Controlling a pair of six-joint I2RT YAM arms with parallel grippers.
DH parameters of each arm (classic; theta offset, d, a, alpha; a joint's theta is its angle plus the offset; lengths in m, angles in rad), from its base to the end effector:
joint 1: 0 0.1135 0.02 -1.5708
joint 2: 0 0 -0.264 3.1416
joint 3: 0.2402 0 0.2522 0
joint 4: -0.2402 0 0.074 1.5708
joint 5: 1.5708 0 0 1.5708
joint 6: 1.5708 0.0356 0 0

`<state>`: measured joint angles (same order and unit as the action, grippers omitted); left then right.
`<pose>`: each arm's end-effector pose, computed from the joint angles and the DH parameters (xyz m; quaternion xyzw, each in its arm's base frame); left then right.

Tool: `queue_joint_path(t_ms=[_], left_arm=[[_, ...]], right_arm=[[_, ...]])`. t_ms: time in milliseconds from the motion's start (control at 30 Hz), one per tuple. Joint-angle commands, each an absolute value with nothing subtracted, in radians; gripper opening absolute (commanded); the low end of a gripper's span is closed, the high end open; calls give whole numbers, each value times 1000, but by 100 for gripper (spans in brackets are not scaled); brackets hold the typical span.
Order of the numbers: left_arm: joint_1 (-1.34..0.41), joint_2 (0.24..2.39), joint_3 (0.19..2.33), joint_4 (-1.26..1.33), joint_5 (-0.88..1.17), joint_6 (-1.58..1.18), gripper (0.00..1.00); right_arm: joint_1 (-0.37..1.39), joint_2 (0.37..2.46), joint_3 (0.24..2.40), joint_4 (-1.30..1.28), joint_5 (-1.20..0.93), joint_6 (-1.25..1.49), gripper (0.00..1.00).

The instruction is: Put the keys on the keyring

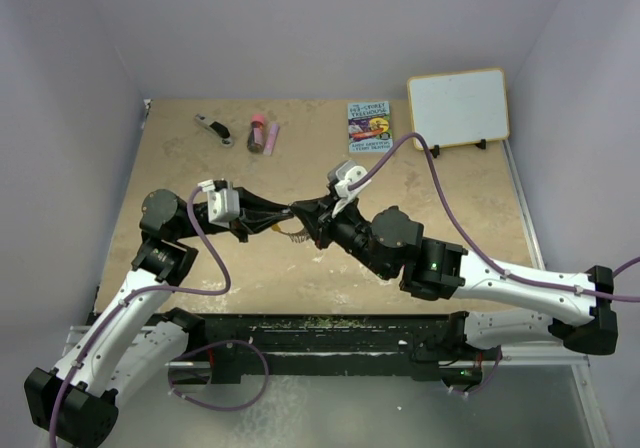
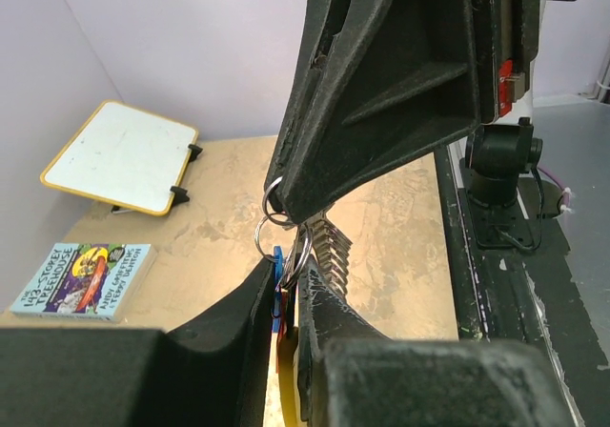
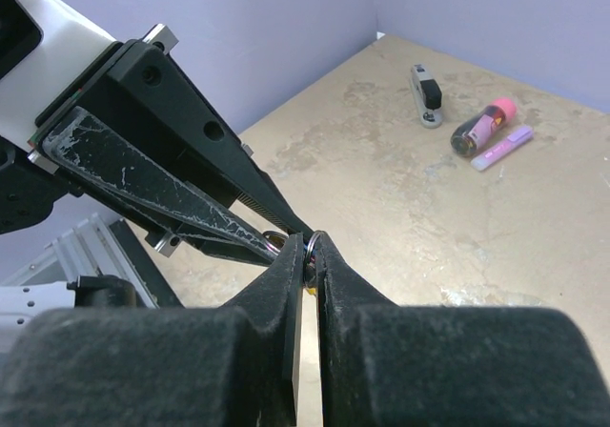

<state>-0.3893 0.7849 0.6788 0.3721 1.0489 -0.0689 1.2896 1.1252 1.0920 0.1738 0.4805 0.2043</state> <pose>0.1471 -0.0937 0.3579 0.4766 0.4553 -0.4523 0.6008 0.0873 0.2429 0.4183 -0.1750 0.6381 0.3838 0.6441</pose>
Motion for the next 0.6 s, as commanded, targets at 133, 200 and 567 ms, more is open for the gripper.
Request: queue_joint_path(t_ms=[133, 200, 567], left_arm=[[-402, 760, 731, 440, 1083, -106, 3], [-403, 761, 732, 447, 1080, -112, 3], [-402, 758, 733, 473, 1070, -148, 3]], right_arm=[[1281, 1126, 1108, 253, 577, 217, 7], [1281, 1131, 1108, 265, 577, 218, 8], [1281, 1161, 1096, 335, 583, 224, 5]])
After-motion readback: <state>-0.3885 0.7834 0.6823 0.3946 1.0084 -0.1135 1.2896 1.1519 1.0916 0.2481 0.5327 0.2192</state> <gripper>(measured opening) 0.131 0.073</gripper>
